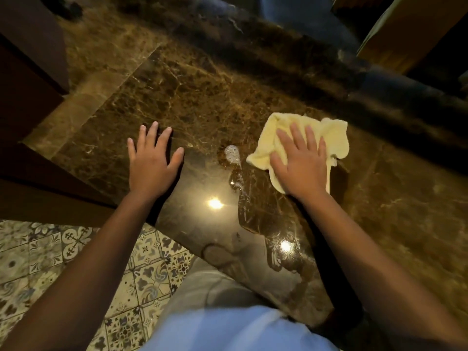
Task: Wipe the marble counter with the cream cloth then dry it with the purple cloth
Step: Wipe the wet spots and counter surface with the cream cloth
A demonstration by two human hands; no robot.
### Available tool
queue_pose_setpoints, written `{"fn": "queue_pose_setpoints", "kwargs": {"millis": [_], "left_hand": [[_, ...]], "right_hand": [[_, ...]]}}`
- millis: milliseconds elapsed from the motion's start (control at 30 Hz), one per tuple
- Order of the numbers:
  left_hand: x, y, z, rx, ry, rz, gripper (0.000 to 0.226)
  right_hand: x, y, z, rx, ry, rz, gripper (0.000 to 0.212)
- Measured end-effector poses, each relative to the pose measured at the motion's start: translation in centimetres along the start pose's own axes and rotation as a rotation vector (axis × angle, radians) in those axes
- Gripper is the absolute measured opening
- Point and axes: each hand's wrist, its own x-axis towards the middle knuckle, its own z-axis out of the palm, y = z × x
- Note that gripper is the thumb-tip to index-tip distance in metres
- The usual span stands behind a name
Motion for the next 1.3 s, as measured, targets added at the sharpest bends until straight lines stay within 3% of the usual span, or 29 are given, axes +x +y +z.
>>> {"fn": "queue_pose_setpoints", "kwargs": {"millis": [133, 300, 500, 700, 867, 1000, 1133, 1300], "left_hand": [[0.1, -3.4, -1.9, 0.034, -0.026, 0.01, 0.049], [-0.1, -5.4, -2.3, 0.094, -0.032, -0.096, 0.061], [-0.3, -5.5, -2.1, 0.089, -0.006, -0.094, 0.061], [-0.1, -5.7, -1.7, 0.097, 0.008, -0.099, 0.061], [-0.1, -5.5, -1.7, 0.087, 0.029, -0.095, 0.062], [-0.1, -5.4, -1.9, 0.084, 0.026, -0.103, 0.062], [-0.1, -5.4, -2.0, 0.092, 0.029, -0.098, 0.063], [-0.2, -5.5, -2.1, 0.081, 0.042, -0.098, 0.062]], "right_hand": [[7.1, -4.0, -0.1, 0.065, -0.012, 0.098, 0.062], [9.2, -7.5, 0.3, 0.061, -0.029, 0.013, 0.06], [-1.3, -6.5, 1.2, 0.033, -0.07, -0.274, 0.057], [-8.3, -2.6, 0.9, 0.001, -0.116, -0.261, 0.06], [-1.7, -2.6, 0.3, -0.038, -0.05, -0.188, 0.064], [6.3, -6.8, 1.0, -0.006, -0.043, -0.069, 0.064], [10.4, -12.0, 1.2, 0.002, -0.09, -0.201, 0.061], [4.2, -11.6, 1.9, 0.013, -0.109, -0.508, 0.055]]}}
